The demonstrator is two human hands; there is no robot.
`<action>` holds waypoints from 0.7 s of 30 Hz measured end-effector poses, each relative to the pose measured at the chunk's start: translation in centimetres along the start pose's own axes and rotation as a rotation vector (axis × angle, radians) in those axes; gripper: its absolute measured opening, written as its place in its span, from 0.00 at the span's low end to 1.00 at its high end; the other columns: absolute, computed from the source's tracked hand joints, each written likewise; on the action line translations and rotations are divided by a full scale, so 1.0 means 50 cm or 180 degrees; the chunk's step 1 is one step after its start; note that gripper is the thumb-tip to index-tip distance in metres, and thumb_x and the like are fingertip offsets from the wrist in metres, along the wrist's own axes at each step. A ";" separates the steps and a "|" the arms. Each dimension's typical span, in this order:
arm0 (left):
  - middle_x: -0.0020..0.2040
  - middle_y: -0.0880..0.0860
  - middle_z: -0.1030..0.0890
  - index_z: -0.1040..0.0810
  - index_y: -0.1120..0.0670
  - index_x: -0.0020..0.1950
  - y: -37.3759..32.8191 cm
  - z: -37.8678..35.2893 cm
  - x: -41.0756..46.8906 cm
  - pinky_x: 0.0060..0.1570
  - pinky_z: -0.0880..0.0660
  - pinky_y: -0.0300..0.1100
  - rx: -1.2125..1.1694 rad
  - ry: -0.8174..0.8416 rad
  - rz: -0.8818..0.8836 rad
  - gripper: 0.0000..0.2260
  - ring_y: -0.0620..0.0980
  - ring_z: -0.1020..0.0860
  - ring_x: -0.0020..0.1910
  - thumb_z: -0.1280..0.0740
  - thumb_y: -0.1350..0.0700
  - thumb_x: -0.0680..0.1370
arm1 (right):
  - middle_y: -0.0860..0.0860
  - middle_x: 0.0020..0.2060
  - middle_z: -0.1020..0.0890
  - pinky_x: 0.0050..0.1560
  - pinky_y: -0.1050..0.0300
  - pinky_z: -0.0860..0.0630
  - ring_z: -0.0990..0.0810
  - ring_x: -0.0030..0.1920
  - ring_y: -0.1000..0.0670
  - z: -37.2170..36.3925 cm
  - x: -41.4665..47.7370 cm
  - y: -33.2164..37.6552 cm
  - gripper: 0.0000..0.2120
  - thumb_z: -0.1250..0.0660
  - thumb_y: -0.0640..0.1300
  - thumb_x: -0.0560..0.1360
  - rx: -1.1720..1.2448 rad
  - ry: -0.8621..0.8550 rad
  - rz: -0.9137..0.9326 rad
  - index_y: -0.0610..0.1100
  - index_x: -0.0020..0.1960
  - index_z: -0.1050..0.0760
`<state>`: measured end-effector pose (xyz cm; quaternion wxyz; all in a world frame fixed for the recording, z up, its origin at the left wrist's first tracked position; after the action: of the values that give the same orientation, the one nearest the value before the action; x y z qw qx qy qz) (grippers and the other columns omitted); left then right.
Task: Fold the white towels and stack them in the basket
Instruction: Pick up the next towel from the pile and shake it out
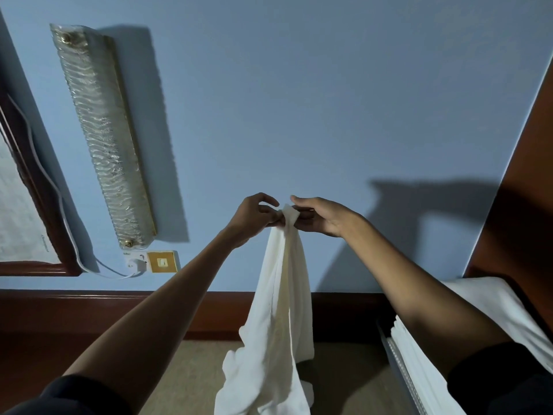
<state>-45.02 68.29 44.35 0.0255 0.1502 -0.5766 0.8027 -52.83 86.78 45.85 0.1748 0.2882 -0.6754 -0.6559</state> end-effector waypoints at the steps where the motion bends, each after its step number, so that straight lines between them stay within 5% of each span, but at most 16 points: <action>1: 0.45 0.63 0.14 0.21 0.64 0.56 0.004 -0.001 0.001 0.58 0.18 0.50 0.0006 -0.0045 0.0004 0.07 0.56 0.13 0.47 0.29 0.67 0.79 | 0.45 0.49 0.15 0.56 0.57 0.21 0.16 0.51 0.49 0.002 -0.001 -0.001 0.11 0.28 0.46 0.78 -0.0053 0.0077 0.0056 0.38 0.54 0.19; 7: 0.39 0.56 0.13 0.14 0.58 0.48 0.016 -0.006 0.003 0.54 0.17 0.49 0.0385 -0.0256 -0.0172 0.07 0.51 0.13 0.41 0.21 0.56 0.74 | 0.43 0.55 0.17 0.57 0.60 0.20 0.19 0.57 0.47 0.014 0.012 -0.027 0.21 0.39 0.23 0.76 -0.0286 0.0208 0.0136 0.36 0.66 0.22; 13: 0.44 0.49 0.16 0.13 0.55 0.43 0.012 -0.002 0.020 0.41 0.25 0.32 0.0976 -0.0444 -0.0552 0.07 0.41 0.20 0.39 0.18 0.56 0.70 | 0.46 0.49 0.16 0.51 0.60 0.22 0.19 0.49 0.51 0.015 0.010 -0.047 0.20 0.40 0.25 0.78 -0.0291 0.0106 0.0217 0.40 0.62 0.19; 16: 0.47 0.48 0.17 0.14 0.56 0.43 0.011 -0.005 0.021 0.44 0.28 0.27 0.1131 -0.0270 -0.0805 0.05 0.39 0.20 0.44 0.20 0.57 0.72 | 0.46 0.46 0.16 0.51 0.61 0.21 0.19 0.45 0.51 0.017 0.012 -0.051 0.15 0.38 0.28 0.80 -0.0290 0.0014 0.0336 0.40 0.58 0.17; 21: 0.47 0.50 0.15 0.15 0.58 0.47 0.003 -0.003 0.027 0.47 0.27 0.33 0.1123 0.0049 -0.0723 0.05 0.37 0.20 0.44 0.23 0.57 0.75 | 0.44 0.46 0.15 0.49 0.60 0.19 0.16 0.45 0.50 0.022 0.008 -0.046 0.10 0.33 0.30 0.79 -0.0276 -0.0139 0.0438 0.36 0.58 0.18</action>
<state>-46.37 68.21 44.56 0.0936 0.2101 -0.4063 0.8843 -53.43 87.44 43.45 0.2171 0.2189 -0.6682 -0.6771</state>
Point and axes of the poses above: each hand's wrist, its own x-axis towards the middle knuckle, its own z-axis out of the back of the hand, y = z × x, the point moved 1 cm from there along x, towards the middle knuckle
